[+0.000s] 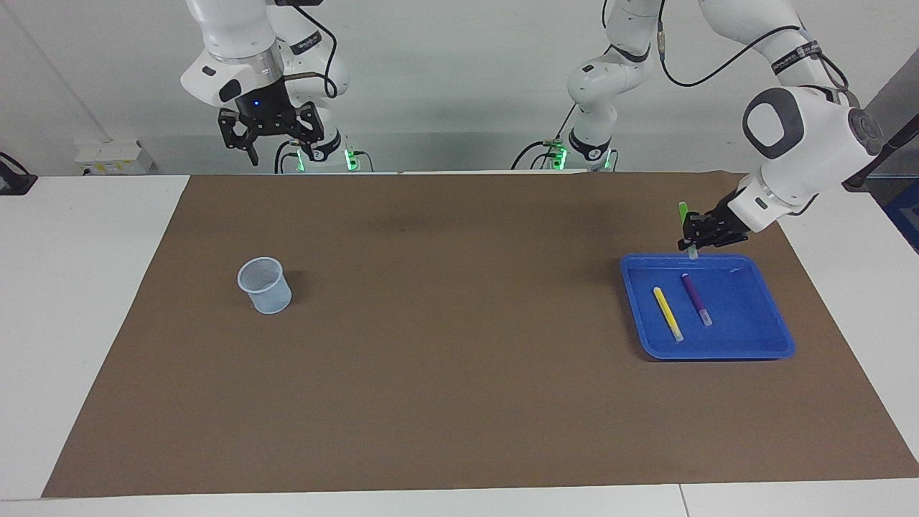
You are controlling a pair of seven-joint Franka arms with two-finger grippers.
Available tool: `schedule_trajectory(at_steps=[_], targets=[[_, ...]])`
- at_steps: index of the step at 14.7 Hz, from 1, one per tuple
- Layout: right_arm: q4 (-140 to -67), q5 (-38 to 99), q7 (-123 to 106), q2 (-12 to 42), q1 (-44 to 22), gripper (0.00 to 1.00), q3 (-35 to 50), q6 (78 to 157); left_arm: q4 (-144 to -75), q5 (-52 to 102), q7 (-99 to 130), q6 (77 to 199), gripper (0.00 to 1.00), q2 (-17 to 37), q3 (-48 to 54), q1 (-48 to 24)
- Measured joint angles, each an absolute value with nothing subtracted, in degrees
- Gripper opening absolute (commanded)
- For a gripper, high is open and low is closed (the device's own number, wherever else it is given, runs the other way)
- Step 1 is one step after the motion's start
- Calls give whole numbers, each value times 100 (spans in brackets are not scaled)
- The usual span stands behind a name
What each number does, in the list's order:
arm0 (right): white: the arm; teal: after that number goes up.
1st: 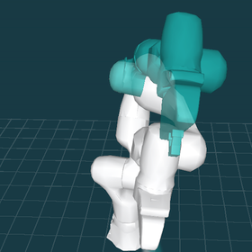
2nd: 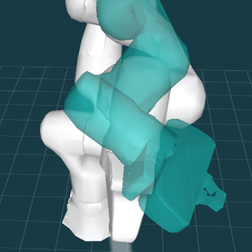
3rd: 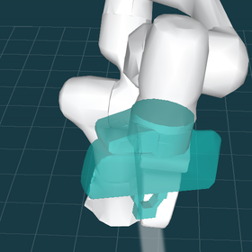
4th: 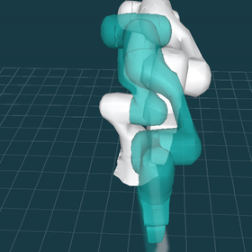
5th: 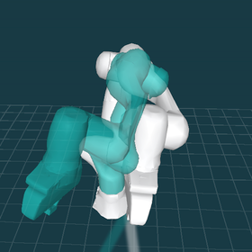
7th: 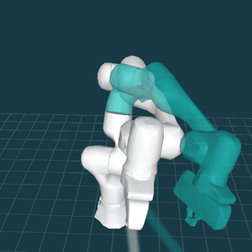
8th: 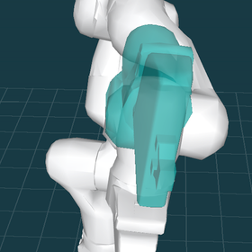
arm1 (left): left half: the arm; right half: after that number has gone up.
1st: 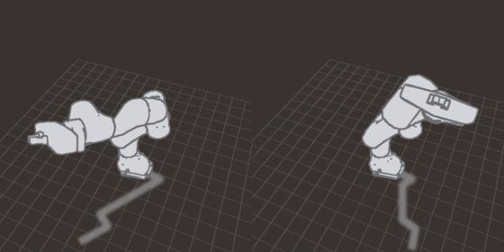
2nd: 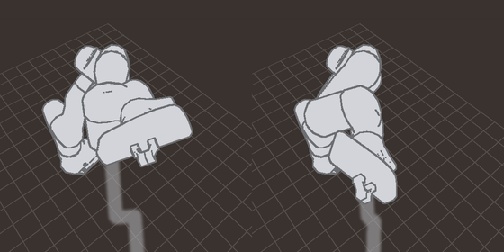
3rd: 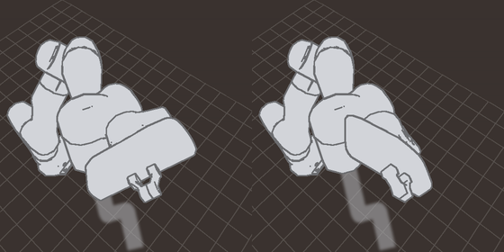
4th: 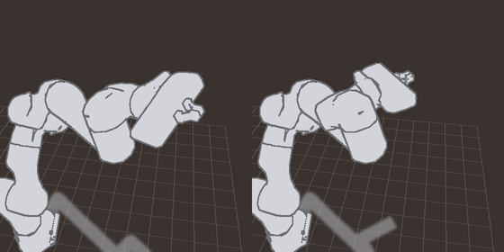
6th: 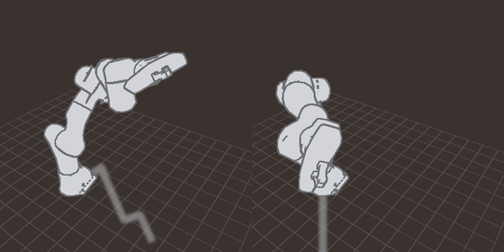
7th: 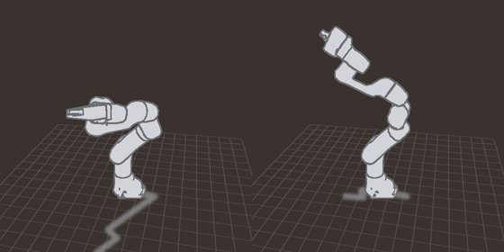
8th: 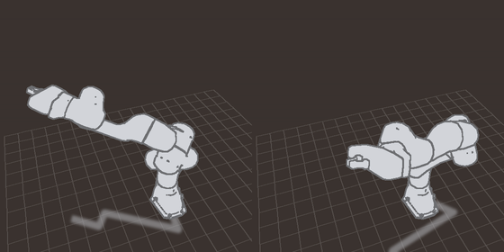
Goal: Right arm passes pens to left for tray arrangement
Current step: 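Carry the green pen over the tray with the left gripper while the right gripper retreats, then lower the green pen into the blue tray and open the left gripper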
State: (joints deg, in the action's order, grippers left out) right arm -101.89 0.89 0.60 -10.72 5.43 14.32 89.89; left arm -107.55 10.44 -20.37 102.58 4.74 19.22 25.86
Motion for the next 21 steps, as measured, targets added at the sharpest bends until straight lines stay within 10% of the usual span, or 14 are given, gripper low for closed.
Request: schedule_trajectory(at_steps=[7,21], targets=[[-9343,85,46,-247,-372,100,288,8938,-10759,661,-2151,10637,0,729,1917,2913],[-9433,72,46,-341,-404,100,253,9028,-10768,259,-2161,11826,0,1466,1785,3229]])
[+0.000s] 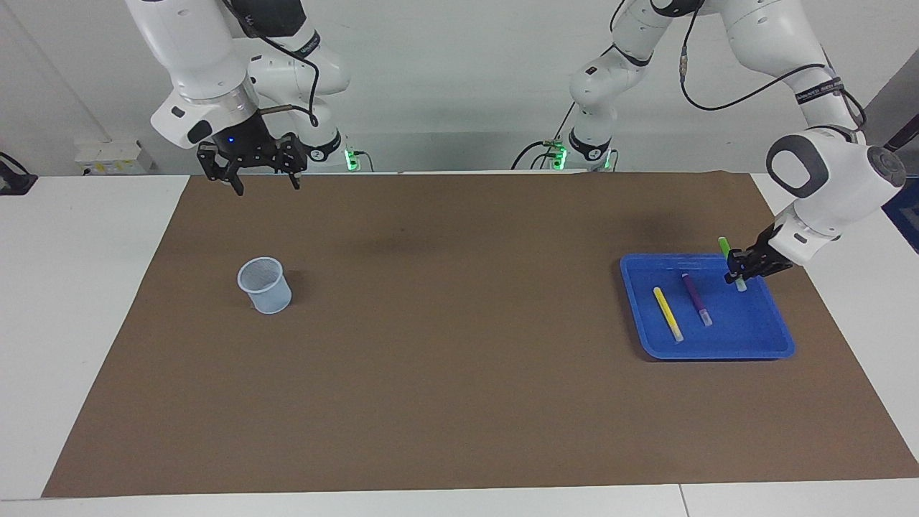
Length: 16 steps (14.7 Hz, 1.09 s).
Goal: Right arm passes pens to left for tray arrangement
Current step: 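Lower the green pen into the blue tray and open the left gripper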
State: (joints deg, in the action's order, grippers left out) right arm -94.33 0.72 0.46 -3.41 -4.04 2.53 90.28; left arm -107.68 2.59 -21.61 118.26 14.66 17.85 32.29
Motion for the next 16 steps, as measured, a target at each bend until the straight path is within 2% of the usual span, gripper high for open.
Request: schedule_trajectory(at_steps=[3,8,16], targets=[[-9458,-188,18,-345,-272,100,246,9095,-10767,173,-2161,12142,0,1653,1762,3250],[-9463,-206,-193,-370,-30,100,205,8318,-10767,143,-2161,12438,0,1850,1705,3252],[-9460,-206,-193,-419,-37,100,205,8312,-10773,141,-2161,12937,0,2143,1698,3252]])
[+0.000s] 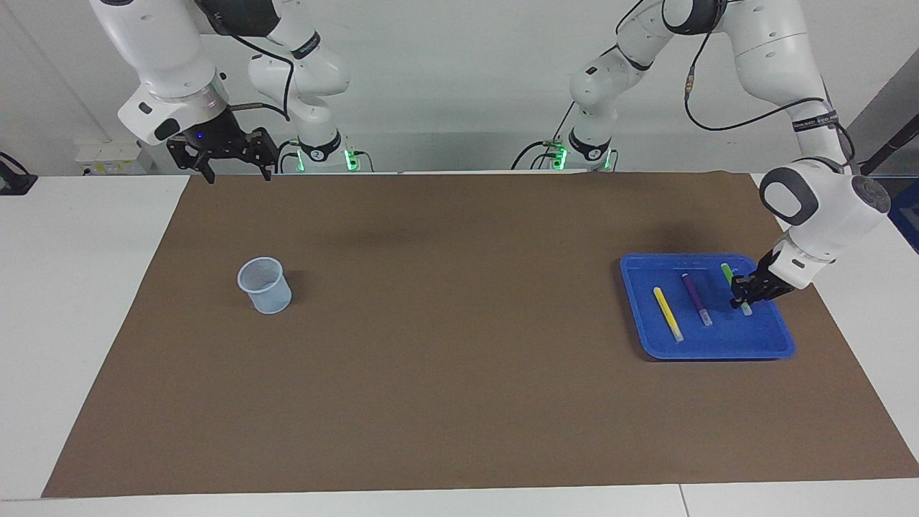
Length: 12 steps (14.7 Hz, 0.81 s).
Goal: Right arm passes pens to left for tray arrangement
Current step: 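Lower the green pen into the blue tray and open the left gripper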
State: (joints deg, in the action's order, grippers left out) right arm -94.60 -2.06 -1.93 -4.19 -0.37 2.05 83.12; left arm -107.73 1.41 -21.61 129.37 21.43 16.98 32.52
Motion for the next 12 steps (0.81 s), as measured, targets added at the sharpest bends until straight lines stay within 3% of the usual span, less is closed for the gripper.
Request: schedule_trajectory(at_steps=[12], targets=[[-9461,-186,-193,-420,215,100,216,8312,-10976,141,-2160,13535,0,2266,1668,3279]])
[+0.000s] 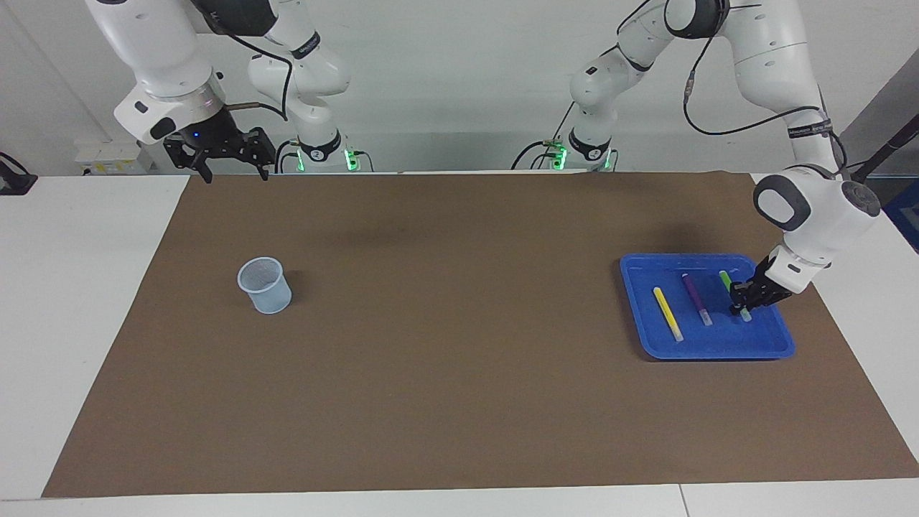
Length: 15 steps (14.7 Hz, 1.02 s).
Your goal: Right arm passes pens to left for tray arrangement
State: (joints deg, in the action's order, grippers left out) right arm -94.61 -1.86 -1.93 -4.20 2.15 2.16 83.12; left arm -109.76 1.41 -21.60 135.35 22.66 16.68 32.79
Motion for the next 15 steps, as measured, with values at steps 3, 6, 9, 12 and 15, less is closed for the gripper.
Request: schedule_trajectory(at_steps=[3,6,9,12,15], targets=[[-9463,-186,-193,-420,418,100,216,8452,-11012,141,-2160,13599,0,2268,1661,3308],[-9464,-185,-194,-420,505,100,213,8482,-11015,140,-2160,13614,1,2269,1666,3318],[-9464,-185,-194,-420,504,100,228,8497,-11022,138,-2160,13643,17,2269,1667,3324],[-9464,-185,-194,-420,494,100,231,8498,-11024,137,-2160,13655,30,2269,1667,3325],[-9464,-171,-194,-420,419,100,245,8498,-11026,135,-2160,13672,50,2269,1667,3328]])
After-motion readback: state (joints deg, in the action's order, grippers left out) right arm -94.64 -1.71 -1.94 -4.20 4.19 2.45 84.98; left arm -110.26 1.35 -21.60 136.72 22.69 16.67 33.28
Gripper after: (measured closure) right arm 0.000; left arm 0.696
